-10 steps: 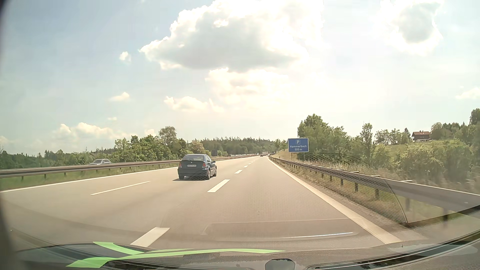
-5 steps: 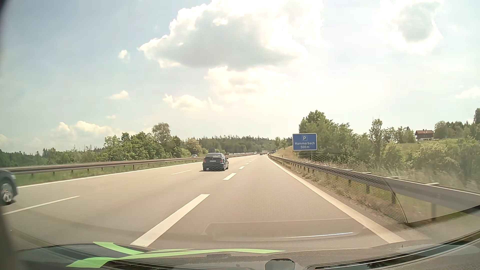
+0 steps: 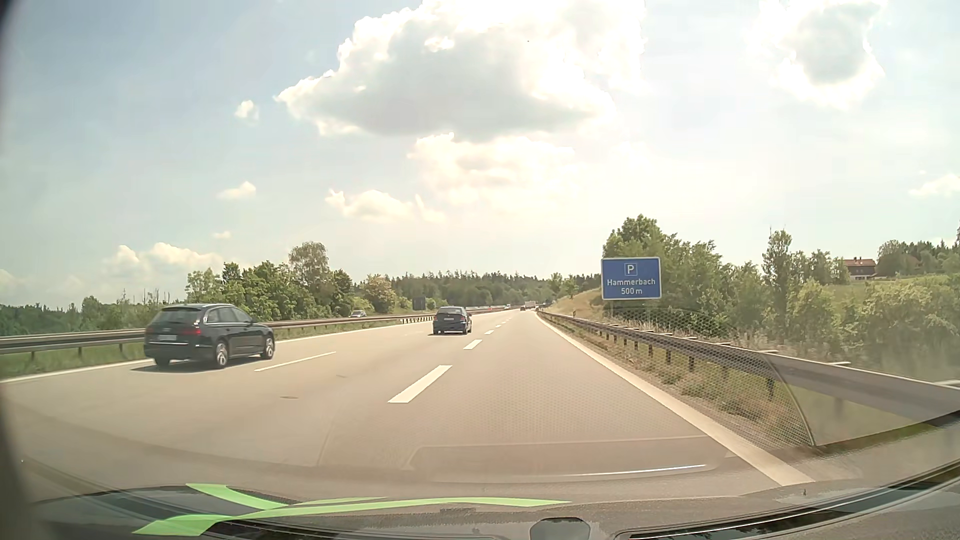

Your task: Follow the waypoints while adhering to traffic rules and regulations

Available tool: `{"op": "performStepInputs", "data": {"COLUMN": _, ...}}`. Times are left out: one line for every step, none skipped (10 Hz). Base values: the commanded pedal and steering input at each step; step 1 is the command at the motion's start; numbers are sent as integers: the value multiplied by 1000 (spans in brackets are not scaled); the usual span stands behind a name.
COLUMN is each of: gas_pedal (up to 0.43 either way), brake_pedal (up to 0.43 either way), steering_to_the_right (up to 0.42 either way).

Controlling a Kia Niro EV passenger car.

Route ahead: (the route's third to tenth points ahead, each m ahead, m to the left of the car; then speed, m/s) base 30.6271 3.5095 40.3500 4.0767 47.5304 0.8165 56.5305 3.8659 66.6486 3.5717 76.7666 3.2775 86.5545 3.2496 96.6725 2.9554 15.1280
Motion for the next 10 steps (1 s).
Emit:
{"op": "performStepInputs", "data": {"gas_pedal": 319, "brake_pedal": 0, "steering_to_the_right": -5}}
{"op": "performStepInputs", "data": {"gas_pedal": 319, "brake_pedal": 0, "steering_to_the_right": -5}}
{"op": "performStepInputs", "data": {"gas_pedal": 319, "brake_pedal": 0, "steering_to_the_right": -5}}
{"op": "performStepInputs", "data": {"gas_pedal": 319, "brake_pedal": 0, "steering_to_the_right": -5}}
{"op": "performStepInputs", "data": {"gas_pedal": 319, "brake_pedal": 0, "steering_to_the_right": -5}}
{"op": "performStepInputs", "data": {"gas_pedal": 319, "brake_pedal": 0, "steering_to_the_right": -5}}
{"op": "performStepInputs", "data": {"gas_pedal": 319, "brake_pedal": 0, "steering_to_the_right": -5}}
{"op": "performStepInputs", "data": {"gas_pedal": 319, "brake_pedal": 0, "steering_to_the_right": -5}}
{"op": "performStepInputs", "data": {"gas_pedal": 319, "brake_pedal": 0, "steering_to_the_right": -5}}
{"op": "performStepInputs", "data": {"gas_pedal": 319, "brake_pedal": 0, "steering_to_the_right": -2}}
